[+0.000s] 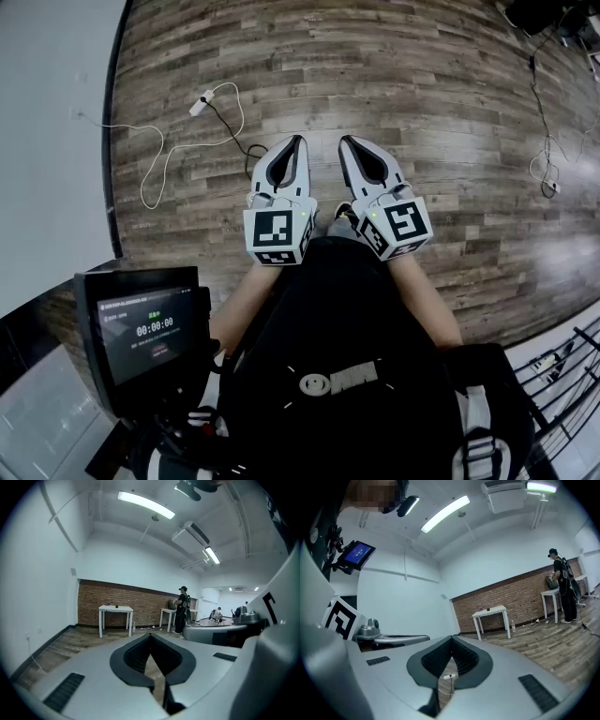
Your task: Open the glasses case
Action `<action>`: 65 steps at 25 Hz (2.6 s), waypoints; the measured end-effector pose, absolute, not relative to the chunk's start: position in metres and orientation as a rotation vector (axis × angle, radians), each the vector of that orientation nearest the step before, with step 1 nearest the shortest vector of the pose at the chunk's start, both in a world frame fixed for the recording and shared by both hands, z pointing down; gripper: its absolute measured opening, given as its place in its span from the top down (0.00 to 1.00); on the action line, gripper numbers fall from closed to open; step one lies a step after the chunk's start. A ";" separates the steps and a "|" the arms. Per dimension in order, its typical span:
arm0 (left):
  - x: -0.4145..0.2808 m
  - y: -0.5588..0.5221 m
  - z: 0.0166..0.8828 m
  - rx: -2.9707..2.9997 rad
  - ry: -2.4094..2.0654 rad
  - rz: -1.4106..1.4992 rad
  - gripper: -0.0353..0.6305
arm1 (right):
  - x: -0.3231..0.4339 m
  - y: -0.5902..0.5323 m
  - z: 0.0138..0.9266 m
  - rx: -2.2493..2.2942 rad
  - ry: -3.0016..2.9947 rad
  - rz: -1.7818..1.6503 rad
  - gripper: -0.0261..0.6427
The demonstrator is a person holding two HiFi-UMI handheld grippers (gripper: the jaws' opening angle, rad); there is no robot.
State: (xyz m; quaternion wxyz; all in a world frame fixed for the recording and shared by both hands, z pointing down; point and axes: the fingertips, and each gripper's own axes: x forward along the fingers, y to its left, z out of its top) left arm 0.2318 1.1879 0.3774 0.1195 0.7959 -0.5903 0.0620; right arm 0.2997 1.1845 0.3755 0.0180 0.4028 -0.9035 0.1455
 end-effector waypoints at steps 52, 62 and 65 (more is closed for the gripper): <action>0.217 1.050 0.389 2.315 -1.772 0.237 0.95 | 0.327 1.034 0.387 1.380 -2.807 0.468 0.95; 0.221 0.967 0.386 2.295 -1.817 0.282 0.95 | 0.334 0.953 0.393 1.330 -2.815 0.529 0.95; 0.213 0.949 0.386 2.293 -1.812 0.280 0.95 | 0.326 0.938 0.396 1.325 -2.811 0.554 0.95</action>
